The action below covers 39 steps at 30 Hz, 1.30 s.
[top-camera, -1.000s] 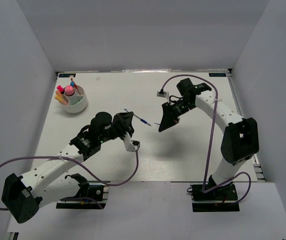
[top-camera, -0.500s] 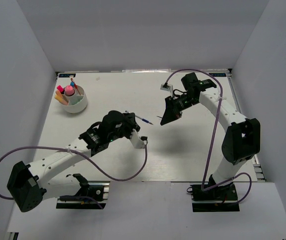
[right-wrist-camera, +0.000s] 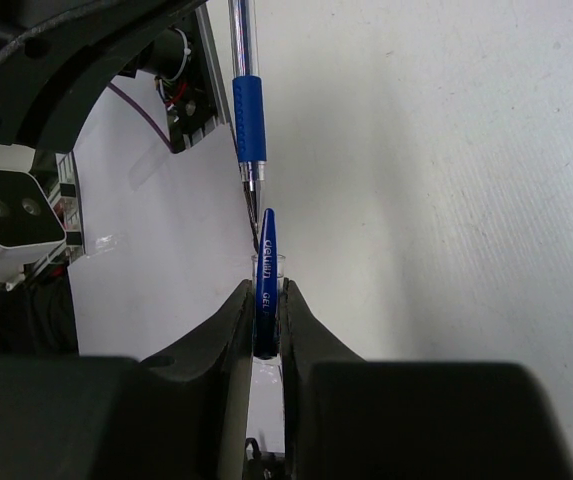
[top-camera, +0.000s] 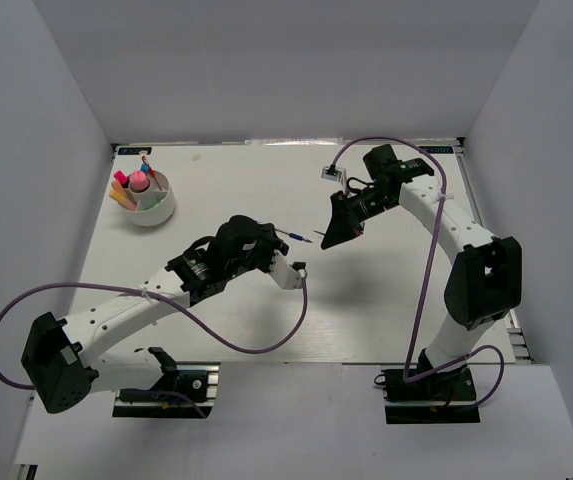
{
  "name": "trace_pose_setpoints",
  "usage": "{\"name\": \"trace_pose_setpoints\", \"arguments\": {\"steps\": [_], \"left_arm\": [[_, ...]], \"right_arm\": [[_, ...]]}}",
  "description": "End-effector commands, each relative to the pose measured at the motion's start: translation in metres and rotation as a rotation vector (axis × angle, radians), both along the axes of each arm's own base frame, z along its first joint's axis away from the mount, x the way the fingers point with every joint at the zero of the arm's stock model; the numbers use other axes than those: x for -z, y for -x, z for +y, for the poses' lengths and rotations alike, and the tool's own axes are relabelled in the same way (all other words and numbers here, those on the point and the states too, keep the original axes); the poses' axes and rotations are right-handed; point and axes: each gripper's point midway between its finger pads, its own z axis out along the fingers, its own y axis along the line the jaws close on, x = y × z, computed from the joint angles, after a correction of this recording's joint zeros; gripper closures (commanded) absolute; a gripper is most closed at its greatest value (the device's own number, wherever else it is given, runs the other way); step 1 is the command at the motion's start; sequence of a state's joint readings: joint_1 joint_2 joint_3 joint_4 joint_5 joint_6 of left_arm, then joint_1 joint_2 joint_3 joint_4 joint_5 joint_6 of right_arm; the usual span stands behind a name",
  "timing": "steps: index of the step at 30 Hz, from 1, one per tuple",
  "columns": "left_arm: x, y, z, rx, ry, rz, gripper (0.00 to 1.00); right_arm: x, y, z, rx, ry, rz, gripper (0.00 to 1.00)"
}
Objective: Sort the stationery into containers
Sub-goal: Cap the pen
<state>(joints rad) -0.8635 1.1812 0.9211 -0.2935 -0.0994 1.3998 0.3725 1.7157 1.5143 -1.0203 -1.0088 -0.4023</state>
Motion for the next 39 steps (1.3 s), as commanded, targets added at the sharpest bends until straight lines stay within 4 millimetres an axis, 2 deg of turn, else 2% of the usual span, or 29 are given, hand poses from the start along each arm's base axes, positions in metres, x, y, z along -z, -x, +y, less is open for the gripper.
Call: {"name": "trace_pose_setpoints", "arguments": {"steps": [1, 18, 30, 39], "left_arm": [[-0.014, 0.001, 0.001, -0.019, 0.035, -0.002, 1.00], [-0.022, -0.003, -0.002, -0.035, 0.071, -0.014, 1.00], [-0.024, 0.002, -0.005, -0.013, 0.079, 0.010, 1.00], [-0.020, 0.004, -0.004, -0.008, 0.073, 0.028, 1.00]], "right_arm": [[-0.016, 0.002, 0.002, -0.009, -0.036, -0.053, 1.00], [-0.009, 0.023, 0.008, -0.074, -0.026, -0.032, 1.00], [-0.008, 0.015, 0.013, -0.054, -0.018, -0.021, 1.00], [-0.023, 0.008, 0.013, -0.058, -0.050, -0.085, 1.00]]}}
